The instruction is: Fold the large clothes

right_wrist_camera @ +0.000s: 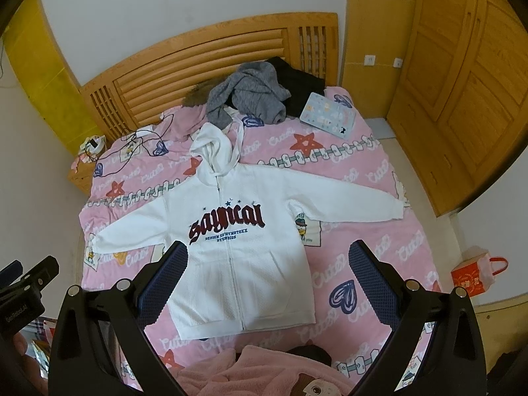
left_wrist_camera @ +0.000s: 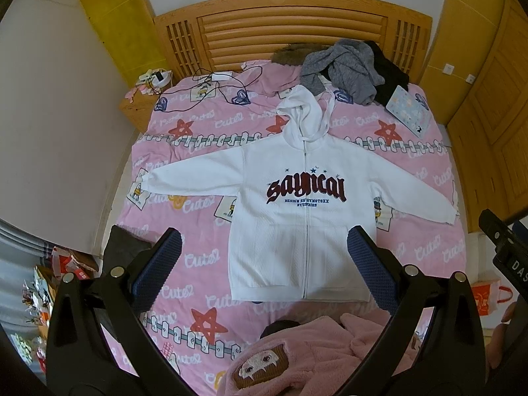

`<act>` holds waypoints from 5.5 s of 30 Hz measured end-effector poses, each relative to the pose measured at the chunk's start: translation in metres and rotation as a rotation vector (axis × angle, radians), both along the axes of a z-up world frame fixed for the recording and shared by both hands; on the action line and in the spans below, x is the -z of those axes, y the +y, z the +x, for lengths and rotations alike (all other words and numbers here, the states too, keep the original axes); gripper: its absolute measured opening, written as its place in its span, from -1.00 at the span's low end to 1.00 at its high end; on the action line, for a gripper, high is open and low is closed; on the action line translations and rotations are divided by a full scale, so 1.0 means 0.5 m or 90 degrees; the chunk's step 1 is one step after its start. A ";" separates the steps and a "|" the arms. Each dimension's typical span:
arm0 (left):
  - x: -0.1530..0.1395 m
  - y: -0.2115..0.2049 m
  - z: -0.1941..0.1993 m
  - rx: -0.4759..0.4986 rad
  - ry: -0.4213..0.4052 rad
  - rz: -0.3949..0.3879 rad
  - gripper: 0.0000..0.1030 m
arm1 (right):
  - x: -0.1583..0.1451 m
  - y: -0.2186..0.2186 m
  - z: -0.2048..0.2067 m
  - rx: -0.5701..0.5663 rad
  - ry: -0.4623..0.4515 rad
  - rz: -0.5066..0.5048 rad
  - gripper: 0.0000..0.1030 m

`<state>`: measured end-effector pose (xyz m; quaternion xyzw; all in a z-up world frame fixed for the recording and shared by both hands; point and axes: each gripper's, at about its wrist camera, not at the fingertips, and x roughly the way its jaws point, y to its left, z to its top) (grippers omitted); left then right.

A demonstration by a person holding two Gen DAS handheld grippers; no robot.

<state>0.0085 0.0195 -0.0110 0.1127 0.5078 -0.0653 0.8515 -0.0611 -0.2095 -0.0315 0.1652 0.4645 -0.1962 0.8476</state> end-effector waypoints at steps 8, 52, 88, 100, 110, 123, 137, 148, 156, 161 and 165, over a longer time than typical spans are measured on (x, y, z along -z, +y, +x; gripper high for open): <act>-0.002 -0.001 0.002 -0.001 0.002 -0.001 0.90 | 0.028 0.022 -0.015 -0.004 0.001 -0.001 0.85; -0.007 -0.119 0.035 -0.071 -0.010 0.017 0.90 | 0.100 -0.231 -0.031 -0.046 0.049 -0.011 0.85; 1.050 1.078 0.838 -0.473 0.197 -0.203 0.89 | 0.849 0.509 0.679 -0.206 -0.077 -0.117 0.85; 1.312 1.223 0.911 -0.608 0.250 -0.562 0.85 | 1.010 0.685 0.905 -0.348 -0.047 -0.030 0.37; 1.277 1.200 0.927 -0.572 0.273 -0.543 -0.40 | 1.143 0.610 0.978 -0.300 0.056 0.035 -0.42; 1.135 1.076 0.960 -0.420 0.185 -0.491 -0.77 | 1.275 0.535 0.974 -0.219 0.112 0.186 -0.79; 0.883 0.706 0.875 -0.020 0.086 -0.497 -0.77 | 1.242 0.445 0.936 -0.130 0.089 0.255 -0.88; 0.875 0.376 0.813 0.203 0.167 -0.560 -0.77 | 1.232 0.232 0.786 0.027 0.141 0.225 -0.99; 0.880 0.145 0.744 0.325 0.199 -0.532 -0.77 | 0.972 0.053 0.688 0.043 0.190 0.077 -0.93; 0.897 0.027 0.705 0.354 0.193 -0.525 -0.77 | 0.843 -0.059 0.596 0.045 0.219 0.002 -0.93; 0.906 -0.032 0.694 0.343 0.186 -0.498 -0.77 | 0.880 -0.124 0.571 0.059 0.159 0.079 -0.93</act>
